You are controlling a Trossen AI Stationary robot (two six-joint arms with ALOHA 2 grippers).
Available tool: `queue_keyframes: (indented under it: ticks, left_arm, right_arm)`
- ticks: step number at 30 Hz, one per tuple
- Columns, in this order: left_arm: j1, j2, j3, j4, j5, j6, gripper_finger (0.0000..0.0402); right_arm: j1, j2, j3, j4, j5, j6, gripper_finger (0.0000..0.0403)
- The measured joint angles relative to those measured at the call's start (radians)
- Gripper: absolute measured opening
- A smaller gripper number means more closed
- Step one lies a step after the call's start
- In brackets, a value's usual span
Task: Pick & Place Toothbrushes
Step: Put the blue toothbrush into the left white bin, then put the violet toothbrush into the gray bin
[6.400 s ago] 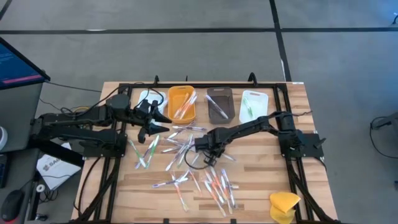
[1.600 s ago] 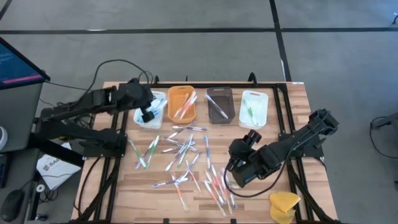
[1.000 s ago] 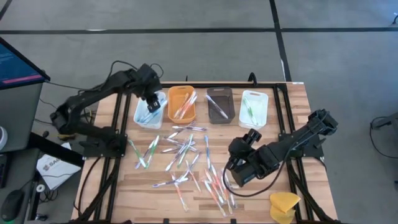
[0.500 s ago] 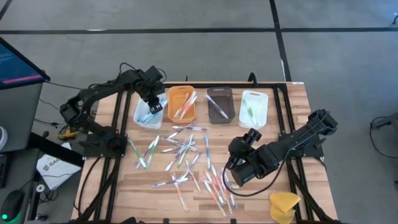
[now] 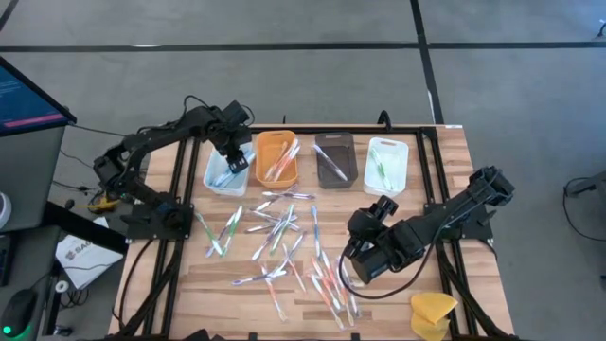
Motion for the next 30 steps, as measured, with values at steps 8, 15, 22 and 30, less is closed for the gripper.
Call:
queue_keyframes:
  ticks: [8, 15, 22, 30]
  left_arm:
    - [0.000, 0.000, 0.000, 0.008, -0.095, -0.005, 0.0156]
    - [-0.003, -0.088, -0.001, 0.010, -0.140, -0.003, 0.0186]
    - [-0.044, -0.296, -0.026, 0.074, -0.038, -0.058, 0.0185]
    - [-0.163, -0.545, -0.204, 0.374, 0.255, -0.118, 0.0182]
  right_arm:
    - [0.000, 0.000, 0.000, 0.008, 0.000, 0.000, 0.0265]
    - [0.000, 0.000, 0.000, 0.017, 0.000, -0.003, 0.0265]
    - [-0.031, 0.000, 0.000, 0.098, 0.000, -0.123, 0.0265]
    - [-0.145, 0.052, -0.001, 0.324, 0.055, -0.474, 0.0265]
